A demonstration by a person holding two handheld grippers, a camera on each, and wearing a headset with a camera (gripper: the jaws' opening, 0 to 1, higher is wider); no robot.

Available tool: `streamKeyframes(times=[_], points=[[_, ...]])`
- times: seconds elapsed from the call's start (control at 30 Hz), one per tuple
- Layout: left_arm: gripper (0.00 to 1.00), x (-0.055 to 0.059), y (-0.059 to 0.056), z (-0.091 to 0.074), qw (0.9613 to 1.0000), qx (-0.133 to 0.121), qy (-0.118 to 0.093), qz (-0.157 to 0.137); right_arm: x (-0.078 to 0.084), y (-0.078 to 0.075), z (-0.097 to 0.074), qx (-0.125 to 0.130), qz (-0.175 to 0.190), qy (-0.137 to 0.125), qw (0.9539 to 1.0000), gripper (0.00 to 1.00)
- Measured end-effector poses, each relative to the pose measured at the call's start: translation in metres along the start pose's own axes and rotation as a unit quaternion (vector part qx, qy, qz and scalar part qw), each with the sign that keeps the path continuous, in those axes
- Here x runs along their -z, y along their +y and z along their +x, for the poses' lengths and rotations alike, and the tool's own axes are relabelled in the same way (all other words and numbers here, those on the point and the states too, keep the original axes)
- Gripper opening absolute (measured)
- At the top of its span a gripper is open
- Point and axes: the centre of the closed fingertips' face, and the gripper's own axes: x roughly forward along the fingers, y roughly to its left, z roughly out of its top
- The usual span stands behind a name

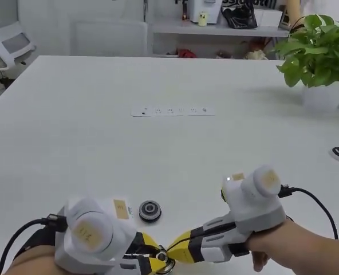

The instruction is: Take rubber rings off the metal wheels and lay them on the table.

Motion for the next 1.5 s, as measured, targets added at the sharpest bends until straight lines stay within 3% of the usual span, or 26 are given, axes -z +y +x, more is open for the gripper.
streamKeyframes(times=[0.03, 0.07, 0.1, 0.13, 0.17, 0.23, 0.5, 0.87, 1.13, 1.5], points=[[0.12, 0.000, 0.000, 0.000, 1.0000, 0.000, 0.000, 0.000, -0.002, 0.006, 0.001, -0.013, 0.007, -0.006, 0.9999, 0.00], [0.12, 0.000, 0.000, 0.000, 1.0000, 0.000, 0.000, 0.000, -0.007, 0.005, 0.001, -0.008, 0.004, -0.015, 0.9998, 0.00], [0.12, 0.000, 0.000, 0.000, 1.0000, 0.000, 0.000, 0.000, -0.016, 0.015, 0.002, -0.034, 0.016, -0.033, 0.9988, 0.00], [0.12, 0.000, 0.000, 0.000, 1.0000, 0.000, 0.000, 0.000, -0.011, 0.011, 0.002, -0.017, -0.010, -0.010, 0.9997, 0.00], [0.12, 0.000, 0.000, 0.000, 1.0000, 0.000, 0.000, 0.000, -0.011, 0.011, 0.003, -0.017, -0.018, -0.011, 0.9996, 0.00], [0.12, 0.000, 0.000, 0.000, 1.0000, -0.001, 0.000, 0.000, -0.009, 0.010, 0.003, -0.018, -0.003, -0.014, 0.9997, 0.00], [0.13, 0.000, 0.000, 0.000, 1.0000, 0.000, -0.002, 0.005, -0.004, -0.001, -0.002, 0.003, -0.011, -0.009, 0.9999, 0.00], [0.14, -0.001, -0.001, 0.000, 0.9999, 0.006, -0.008, 0.007, 0.000, -0.002, -0.001, 0.005, -0.015, -0.001, 0.9999, 0.00], [0.14, -0.002, 0.000, 0.001, 0.9997, 0.013, -0.012, -0.014, 0.000, -0.003, -0.002, 0.006, -0.011, -0.003, 0.9999, 0.00], [0.18, -0.006, -0.002, -0.003, 0.9997, 0.015, -0.017, -0.003, -0.003, -0.004, -0.004, 0.008, -0.008, -0.011, 0.9999, 0.00]])
